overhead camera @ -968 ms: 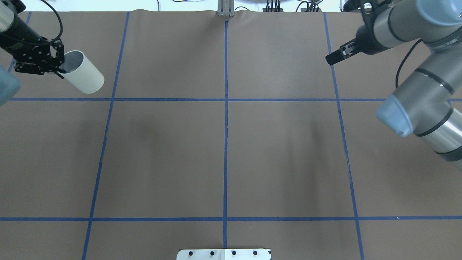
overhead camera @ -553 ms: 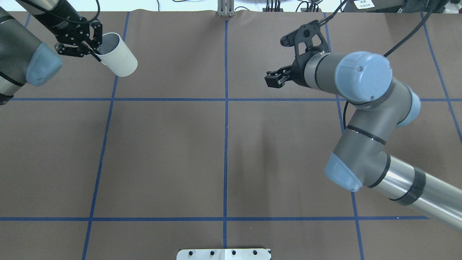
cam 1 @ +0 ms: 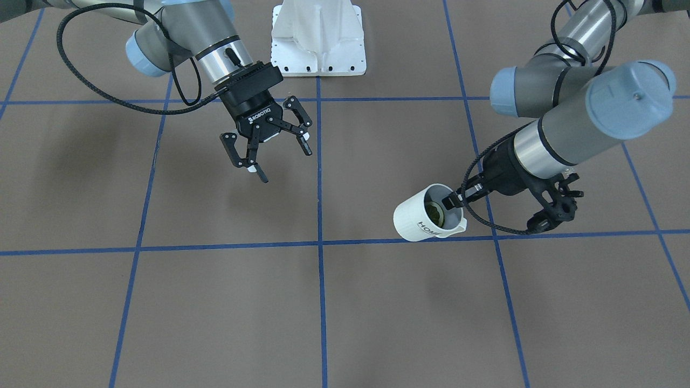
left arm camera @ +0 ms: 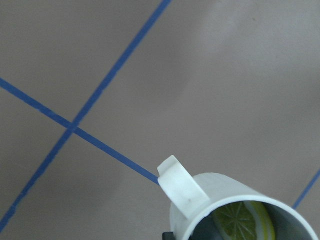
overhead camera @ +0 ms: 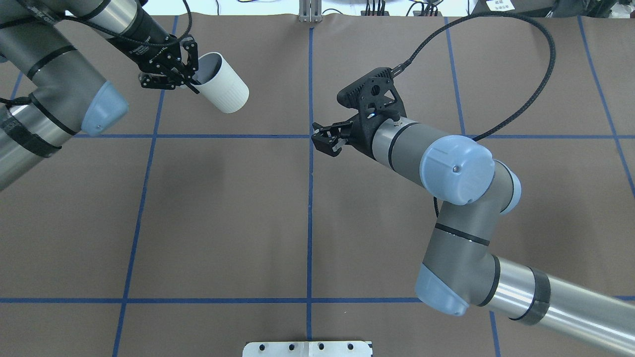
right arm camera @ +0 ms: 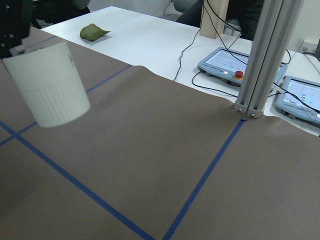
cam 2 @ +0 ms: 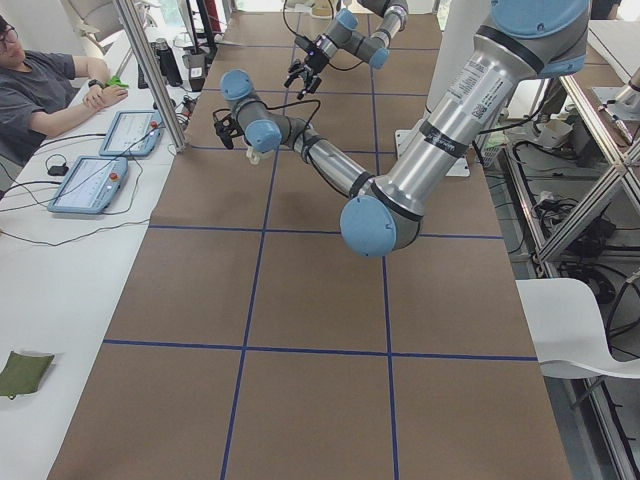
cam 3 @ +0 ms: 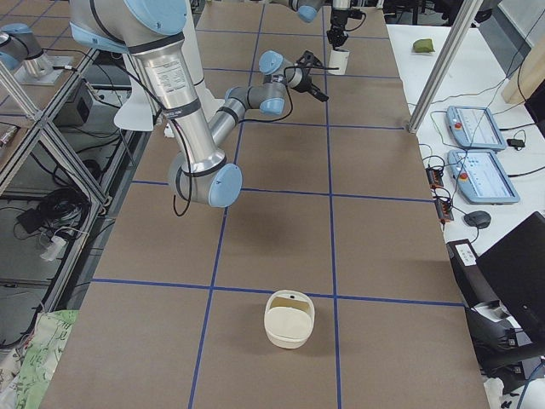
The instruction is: Left arm hands cup to right arm to dump lemon
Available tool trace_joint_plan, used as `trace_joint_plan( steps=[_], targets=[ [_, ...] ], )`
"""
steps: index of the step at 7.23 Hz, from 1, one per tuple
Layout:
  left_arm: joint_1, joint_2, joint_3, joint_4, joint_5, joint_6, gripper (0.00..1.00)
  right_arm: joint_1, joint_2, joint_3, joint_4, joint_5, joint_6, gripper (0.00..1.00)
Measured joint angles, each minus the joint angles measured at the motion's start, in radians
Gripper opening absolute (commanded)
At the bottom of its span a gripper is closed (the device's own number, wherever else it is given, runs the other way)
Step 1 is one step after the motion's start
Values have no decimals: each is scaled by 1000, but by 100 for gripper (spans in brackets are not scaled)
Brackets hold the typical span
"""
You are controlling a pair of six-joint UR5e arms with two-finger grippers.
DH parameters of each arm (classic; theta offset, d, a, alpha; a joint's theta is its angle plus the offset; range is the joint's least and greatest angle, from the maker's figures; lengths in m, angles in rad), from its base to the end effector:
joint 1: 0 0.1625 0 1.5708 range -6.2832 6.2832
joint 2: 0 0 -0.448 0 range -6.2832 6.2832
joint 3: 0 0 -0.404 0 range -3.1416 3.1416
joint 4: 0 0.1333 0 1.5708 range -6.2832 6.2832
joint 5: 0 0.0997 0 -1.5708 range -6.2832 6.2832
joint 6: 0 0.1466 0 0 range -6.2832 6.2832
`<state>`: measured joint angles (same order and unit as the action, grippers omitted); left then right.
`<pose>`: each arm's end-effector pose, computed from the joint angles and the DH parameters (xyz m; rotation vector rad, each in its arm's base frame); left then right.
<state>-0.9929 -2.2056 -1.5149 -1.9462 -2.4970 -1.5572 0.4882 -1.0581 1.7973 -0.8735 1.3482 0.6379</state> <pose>0.3871 -0.6231 0.2718 -0.3209 1.1835 -0.4137 -0.5170 -0.4621 0.2011 1.0724 -0.9656 -0.2051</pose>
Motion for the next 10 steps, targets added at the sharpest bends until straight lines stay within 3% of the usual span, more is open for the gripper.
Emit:
trace_joint_plan(
  steps=[4,7,10],
  targets=[
    [114,-77,12,-79,-34,-95,0,-64,14,0,16,-60,-62,100],
    [139,-173,107,-77,-34,-111,0,-124,15,-10,14,-142,-160,100],
    [147,-182,123,-77,-35,-110,0,-131,13,-14,14,-158,-165,100]
  ],
)
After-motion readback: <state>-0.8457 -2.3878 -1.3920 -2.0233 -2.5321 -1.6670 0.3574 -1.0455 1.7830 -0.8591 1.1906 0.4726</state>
